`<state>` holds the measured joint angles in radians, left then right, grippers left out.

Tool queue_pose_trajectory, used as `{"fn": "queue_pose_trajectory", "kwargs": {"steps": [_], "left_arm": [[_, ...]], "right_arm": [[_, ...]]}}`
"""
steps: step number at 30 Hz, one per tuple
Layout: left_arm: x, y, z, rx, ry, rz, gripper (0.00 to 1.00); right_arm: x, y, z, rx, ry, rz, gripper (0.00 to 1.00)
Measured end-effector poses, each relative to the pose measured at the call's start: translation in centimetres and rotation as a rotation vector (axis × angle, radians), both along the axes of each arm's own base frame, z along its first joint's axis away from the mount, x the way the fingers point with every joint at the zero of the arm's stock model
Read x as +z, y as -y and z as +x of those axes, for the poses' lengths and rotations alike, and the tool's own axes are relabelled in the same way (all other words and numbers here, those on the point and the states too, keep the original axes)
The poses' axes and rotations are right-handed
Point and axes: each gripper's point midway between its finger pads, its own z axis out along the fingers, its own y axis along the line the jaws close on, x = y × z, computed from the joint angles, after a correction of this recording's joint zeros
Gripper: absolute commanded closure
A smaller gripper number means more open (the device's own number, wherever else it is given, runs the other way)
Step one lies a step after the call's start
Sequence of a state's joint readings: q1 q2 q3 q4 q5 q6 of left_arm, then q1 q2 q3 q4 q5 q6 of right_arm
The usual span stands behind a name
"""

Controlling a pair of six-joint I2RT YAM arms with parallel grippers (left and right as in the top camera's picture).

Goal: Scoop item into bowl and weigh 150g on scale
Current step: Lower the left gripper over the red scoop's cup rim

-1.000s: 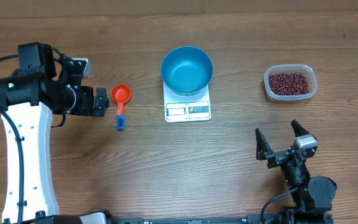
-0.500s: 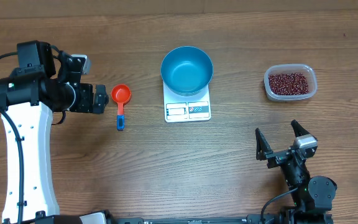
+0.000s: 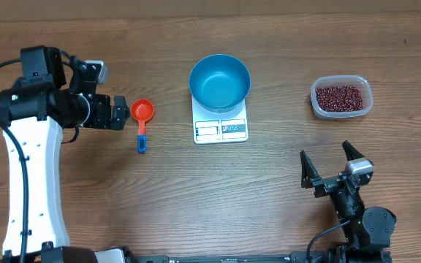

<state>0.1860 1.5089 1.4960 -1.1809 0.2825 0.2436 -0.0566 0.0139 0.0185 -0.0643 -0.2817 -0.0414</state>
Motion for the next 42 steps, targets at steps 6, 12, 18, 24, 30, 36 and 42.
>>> {"fn": "queue_pose_trajectory", "kwargs": {"steps": [6,12,18,24,30,36,42], "left_arm": [[-2.4,-0.3,1.0,0.006,-0.064,-0.010,0.01],[-5.6,-0.6,2.2,0.028,-0.141,-0.026,0.00],[-8.2,-0.7,2.7,0.036,-0.209,-0.036,0.01],[-9.0,-1.2,3.1,0.056,-0.216,-0.017,0.00],[-9.0,-1.8,3.4,0.096,-0.211,0.006,0.00],[-9.1,-2.2,3.5,0.116,-0.213,0.024,0.01],[-9.0,-2.4,3.9,0.137,-0.196,0.027,0.00]], "right_arm": [[0.0,0.0,0.0,0.000,0.000,0.000,0.00],[0.0,0.0,0.0,0.000,0.000,0.000,0.00],[0.0,0.0,0.0,0.000,-0.001,0.000,0.00],[0.0,0.0,0.0,0.000,0.000,0.000,0.00],[0.0,0.0,0.0,0.000,0.000,0.000,0.00],[0.0,0.0,0.0,0.000,0.000,0.000,0.00],[0.0,0.0,0.0,0.000,0.000,0.000,0.00]]}}
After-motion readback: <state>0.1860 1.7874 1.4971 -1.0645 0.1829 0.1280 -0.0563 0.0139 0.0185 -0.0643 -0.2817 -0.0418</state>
